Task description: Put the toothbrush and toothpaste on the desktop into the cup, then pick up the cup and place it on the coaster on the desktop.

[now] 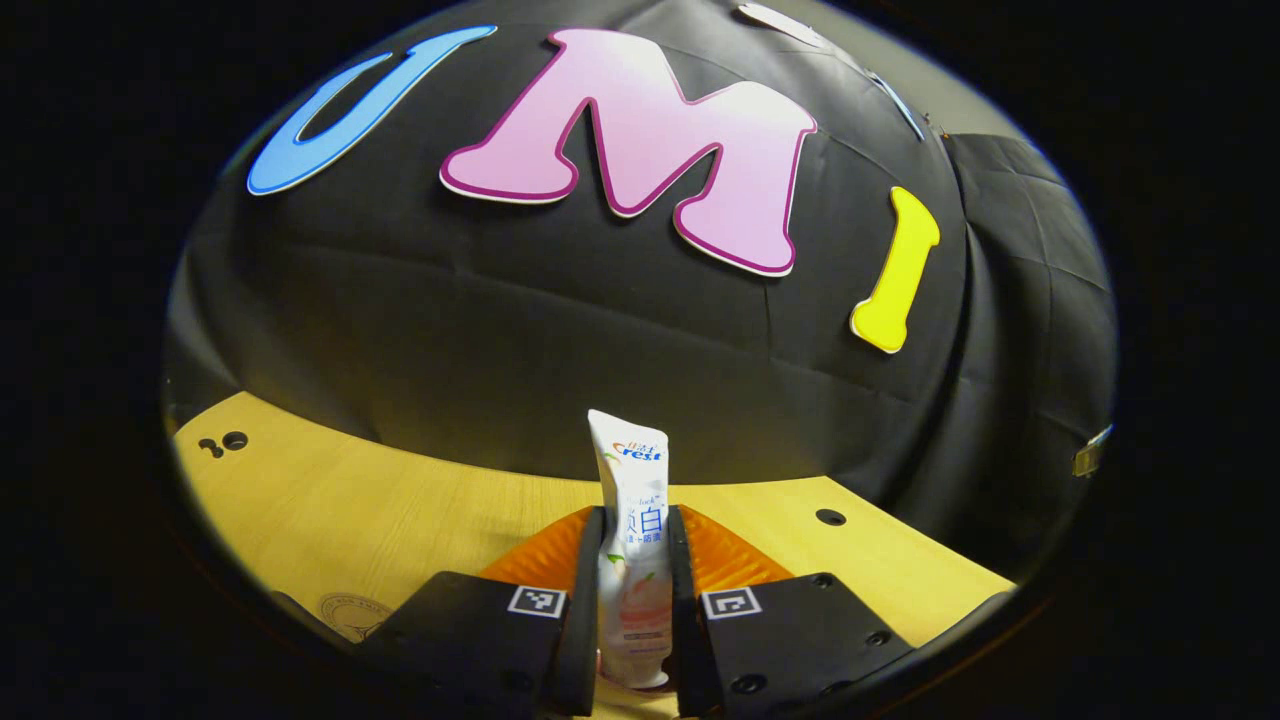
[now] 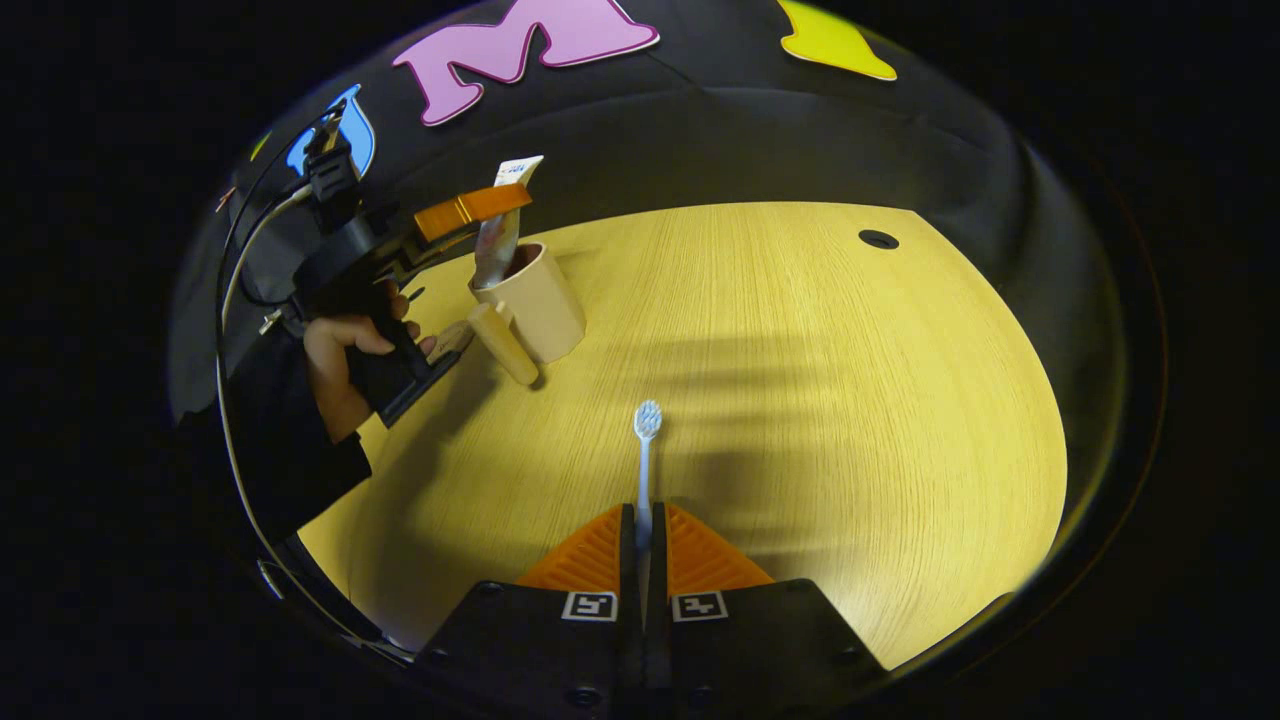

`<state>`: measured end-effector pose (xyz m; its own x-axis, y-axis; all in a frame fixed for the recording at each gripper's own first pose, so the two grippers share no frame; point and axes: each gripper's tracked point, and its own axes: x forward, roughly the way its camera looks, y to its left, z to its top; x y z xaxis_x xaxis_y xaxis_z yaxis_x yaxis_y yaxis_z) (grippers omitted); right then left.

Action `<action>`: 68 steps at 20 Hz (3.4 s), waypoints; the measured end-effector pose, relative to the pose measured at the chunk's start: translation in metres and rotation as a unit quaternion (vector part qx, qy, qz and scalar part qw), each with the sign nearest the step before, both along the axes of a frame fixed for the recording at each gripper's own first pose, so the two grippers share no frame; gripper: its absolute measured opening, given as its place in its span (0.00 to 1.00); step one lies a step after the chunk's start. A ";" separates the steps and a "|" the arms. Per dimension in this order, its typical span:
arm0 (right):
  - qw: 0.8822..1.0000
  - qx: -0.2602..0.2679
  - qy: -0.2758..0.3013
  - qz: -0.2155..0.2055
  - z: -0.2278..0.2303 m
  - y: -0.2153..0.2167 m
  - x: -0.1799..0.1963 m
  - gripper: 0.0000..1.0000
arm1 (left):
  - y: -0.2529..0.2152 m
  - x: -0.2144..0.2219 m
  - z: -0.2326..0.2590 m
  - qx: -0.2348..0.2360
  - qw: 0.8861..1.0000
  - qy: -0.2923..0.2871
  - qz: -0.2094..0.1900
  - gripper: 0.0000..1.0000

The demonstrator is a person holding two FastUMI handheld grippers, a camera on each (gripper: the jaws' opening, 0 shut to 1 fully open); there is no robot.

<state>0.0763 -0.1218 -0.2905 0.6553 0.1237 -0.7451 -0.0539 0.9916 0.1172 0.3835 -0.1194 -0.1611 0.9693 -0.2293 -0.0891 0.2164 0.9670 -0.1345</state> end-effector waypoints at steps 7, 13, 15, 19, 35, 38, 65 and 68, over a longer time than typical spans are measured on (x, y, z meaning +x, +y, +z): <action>0.998 -0.007 -0.055 0.008 0.025 0.003 0.029 0.05 | 0.009 -0.015 0.003 0.008 1.000 -0.010 0.028 0.63; 0.991 -0.003 -0.132 0.027 0.073 0.022 0.082 0.05 | 0.028 -0.073 0.056 -0.001 0.997 -0.054 0.054 0.97; 0.986 0.004 -0.162 0.031 0.091 0.031 0.103 0.05 | 0.041 -0.102 0.065 -0.009 0.996 -0.064 0.067 0.97; 0.974 0.019 -0.221 0.038 0.125 0.054 0.144 0.05 | 0.065 -0.150 0.068 -0.036 0.993 -0.063 0.090 0.97; 0.925 0.077 -0.365 0.076 0.132 0.119 0.236 0.05 | 0.083 -0.192 0.001 -0.071 0.991 -0.013 0.115 0.97; 0.916 0.083 -0.385 0.071 0.138 0.117 0.244 0.05 | 0.074 -0.189 -0.001 -0.088 0.990 -0.015 0.111 0.98; 0.926 0.077 -0.350 0.115 0.107 0.122 0.179 0.91 | 0.065 -0.192 -0.042 -0.090 0.991 0.016 0.100 0.98; 0.942 0.061 -0.318 0.094 0.107 0.113 0.172 0.94 | 0.064 -0.207 -0.042 -0.085 0.992 0.023 0.095 0.97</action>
